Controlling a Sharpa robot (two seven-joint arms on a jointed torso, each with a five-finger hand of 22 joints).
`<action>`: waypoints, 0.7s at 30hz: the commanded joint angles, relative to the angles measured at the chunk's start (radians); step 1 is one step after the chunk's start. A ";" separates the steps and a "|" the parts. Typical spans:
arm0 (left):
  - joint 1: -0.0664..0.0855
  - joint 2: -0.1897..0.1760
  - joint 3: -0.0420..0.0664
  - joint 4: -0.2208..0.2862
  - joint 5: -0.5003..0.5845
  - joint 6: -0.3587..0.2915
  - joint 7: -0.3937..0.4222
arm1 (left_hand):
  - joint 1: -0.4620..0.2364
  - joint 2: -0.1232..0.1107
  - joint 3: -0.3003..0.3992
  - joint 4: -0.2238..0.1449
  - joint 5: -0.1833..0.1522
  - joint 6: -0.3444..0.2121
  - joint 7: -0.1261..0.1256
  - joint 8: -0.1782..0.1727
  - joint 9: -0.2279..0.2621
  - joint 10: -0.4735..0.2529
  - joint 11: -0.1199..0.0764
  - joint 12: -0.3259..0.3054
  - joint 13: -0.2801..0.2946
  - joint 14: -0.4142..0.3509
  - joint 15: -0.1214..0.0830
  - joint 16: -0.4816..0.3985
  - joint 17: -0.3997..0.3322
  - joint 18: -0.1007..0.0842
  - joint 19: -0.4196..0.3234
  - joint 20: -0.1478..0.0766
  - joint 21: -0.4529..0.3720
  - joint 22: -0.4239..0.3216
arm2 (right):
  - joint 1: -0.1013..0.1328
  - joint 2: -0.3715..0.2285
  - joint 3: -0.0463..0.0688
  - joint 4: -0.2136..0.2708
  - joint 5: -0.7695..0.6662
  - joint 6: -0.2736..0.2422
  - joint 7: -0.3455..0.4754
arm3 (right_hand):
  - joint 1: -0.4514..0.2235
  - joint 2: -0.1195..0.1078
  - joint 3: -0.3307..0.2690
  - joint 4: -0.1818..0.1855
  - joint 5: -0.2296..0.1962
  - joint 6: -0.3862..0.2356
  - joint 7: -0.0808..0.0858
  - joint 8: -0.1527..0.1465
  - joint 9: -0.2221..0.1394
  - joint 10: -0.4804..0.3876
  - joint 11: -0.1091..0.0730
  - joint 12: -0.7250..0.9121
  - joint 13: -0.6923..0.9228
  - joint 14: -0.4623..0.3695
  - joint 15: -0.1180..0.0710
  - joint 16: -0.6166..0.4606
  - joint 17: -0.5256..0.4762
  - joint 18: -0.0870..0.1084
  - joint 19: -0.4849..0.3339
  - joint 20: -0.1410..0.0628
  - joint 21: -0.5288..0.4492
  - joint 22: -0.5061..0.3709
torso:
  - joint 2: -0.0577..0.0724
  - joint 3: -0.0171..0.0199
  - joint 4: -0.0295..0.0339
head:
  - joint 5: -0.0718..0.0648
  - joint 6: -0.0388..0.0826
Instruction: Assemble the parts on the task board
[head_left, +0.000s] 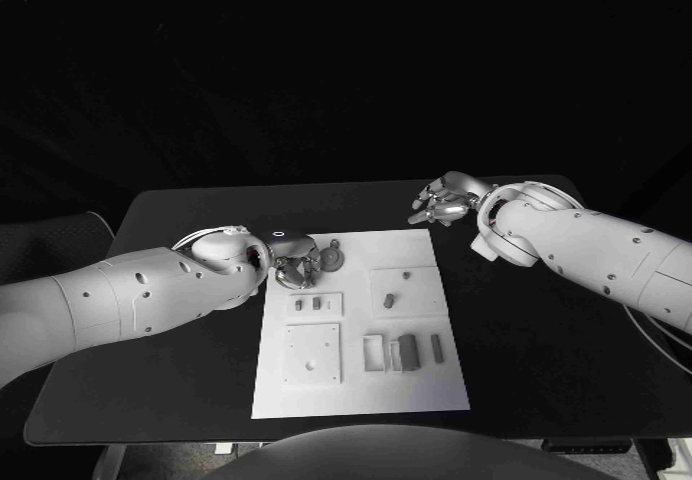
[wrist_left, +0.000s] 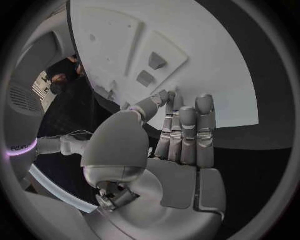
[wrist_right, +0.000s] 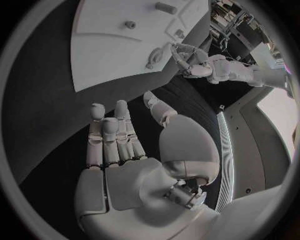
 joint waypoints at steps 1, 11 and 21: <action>-0.002 0.002 -0.003 0.000 -0.028 0.025 -0.013 | -0.003 -0.003 0.000 -0.006 -0.005 0.003 0.000 0.007 0.002 0.008 0.000 -0.004 0.000 -0.005 -0.005 0.002 -0.002 0.087 0.000 -0.007 0.003 0.019 | 0.000 0.000 0.000 0.001 0.000 0.012 0.006 | -0.008 0.003 -0.002 -0.006 0.004 0.001 0.006 0.006 0.000 0.004 -0.002 0.000 -0.001 0.000 -0.004 -0.003 -0.002 0.016 0.001 -0.001 -0.006 0.011 | 0.000 0.0002 0.0000 | 0.001 -0.001; -0.002 0.001 -0.004 -0.003 -0.033 0.031 -0.018 | 0.001 -0.005 0.003 -0.009 -0.004 0.003 0.000 0.006 0.002 0.009 0.000 -0.005 0.001 -0.005 -0.006 0.003 -0.002 0.087 0.000 -0.007 0.003 0.019 | 0.000 0.001 0.000 0.000 0.000 0.013 0.006 | -0.008 0.003 -0.002 -0.006 0.004 0.001 0.006 0.006 0.000 0.004 -0.002 0.000 -0.002 0.000 -0.004 -0.003 -0.002 0.016 0.001 -0.001 -0.006 0.011 | 0.000 0.0001 0.0000 | 0.001 -0.003; -0.002 -0.002 -0.004 -0.003 -0.035 0.031 -0.019 | 0.004 -0.004 0.005 -0.010 -0.001 0.004 0.000 0.006 0.002 0.010 0.000 -0.006 0.001 -0.005 -0.006 0.004 -0.003 0.087 0.000 -0.008 0.003 0.019 | 0.000 0.000 0.000 0.000 0.000 0.012 0.006 | -0.008 0.003 -0.002 -0.006 0.004 0.001 0.006 0.006 0.000 0.004 -0.002 0.000 -0.002 0.000 -0.004 -0.003 -0.002 0.016 0.001 -0.001 -0.007 0.011 | 0.000 0.0001 0.0000 | 0.001 -0.004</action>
